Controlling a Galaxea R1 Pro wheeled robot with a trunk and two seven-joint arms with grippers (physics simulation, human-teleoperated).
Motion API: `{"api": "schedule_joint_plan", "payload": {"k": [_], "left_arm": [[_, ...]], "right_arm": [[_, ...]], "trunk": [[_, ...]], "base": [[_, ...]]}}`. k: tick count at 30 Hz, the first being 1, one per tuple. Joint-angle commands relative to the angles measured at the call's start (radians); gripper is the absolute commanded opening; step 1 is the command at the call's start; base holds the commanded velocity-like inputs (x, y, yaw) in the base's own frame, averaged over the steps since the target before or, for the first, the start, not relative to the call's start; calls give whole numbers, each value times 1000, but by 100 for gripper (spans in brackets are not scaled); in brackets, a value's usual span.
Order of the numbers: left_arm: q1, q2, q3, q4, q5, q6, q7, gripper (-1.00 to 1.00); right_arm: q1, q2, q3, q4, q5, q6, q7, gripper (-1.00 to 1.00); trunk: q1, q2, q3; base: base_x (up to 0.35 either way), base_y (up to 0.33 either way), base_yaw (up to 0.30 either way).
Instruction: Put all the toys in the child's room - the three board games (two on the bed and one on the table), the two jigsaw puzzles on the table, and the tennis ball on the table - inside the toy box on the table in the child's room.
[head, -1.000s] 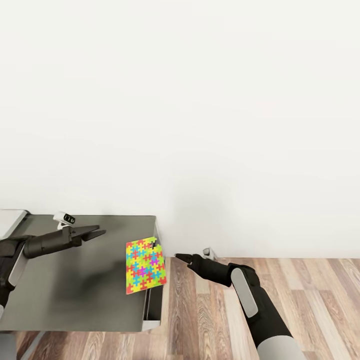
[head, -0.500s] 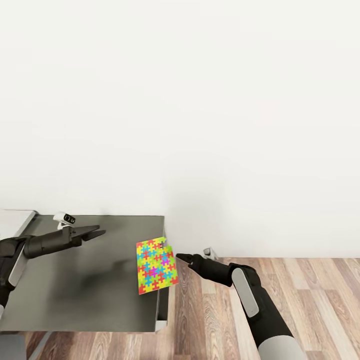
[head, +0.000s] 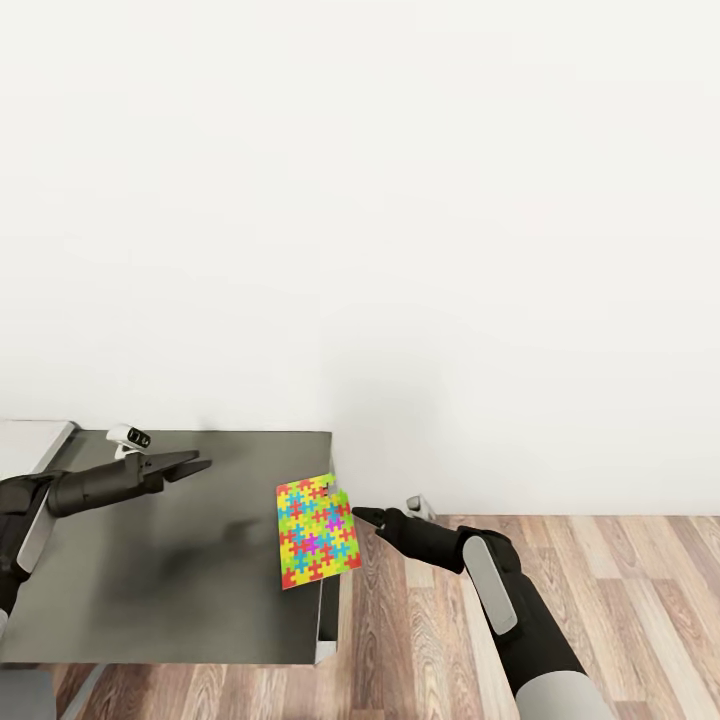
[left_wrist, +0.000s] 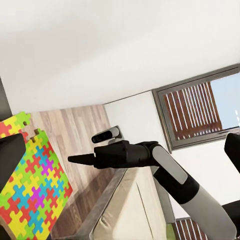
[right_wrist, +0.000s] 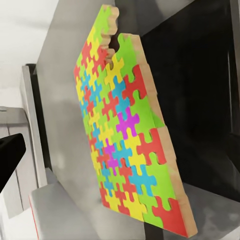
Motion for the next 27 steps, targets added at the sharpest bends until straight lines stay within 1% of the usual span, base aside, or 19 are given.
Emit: {"api": "schedule_joint_plan", "payload": {"k": [1, 12, 19, 27], "left_arm": [[0, 0, 0, 0, 0, 11, -4, 100], [5, 0, 0, 0, 0, 11, -4, 100], [8, 0, 0, 0, 0, 11, -4, 100], [9, 0, 0, 0, 1, 10, -4, 100]], "right_arm": [[-1, 1, -3, 0, 2, 6, 3, 100], [-1, 2, -2, 0, 3, 6, 3, 100], [-1, 4, -1, 0, 3, 6, 3, 100], [-1, 4, -1, 0, 3, 6, 3, 100]], "trunk": [[0, -1, -1], [0, -1, -1], [0, -1, -1], [0, -1, -1]], "base": [[0, 40, 0], [0, 48, 0], [0, 133, 0], [0, 16, 0]]}}
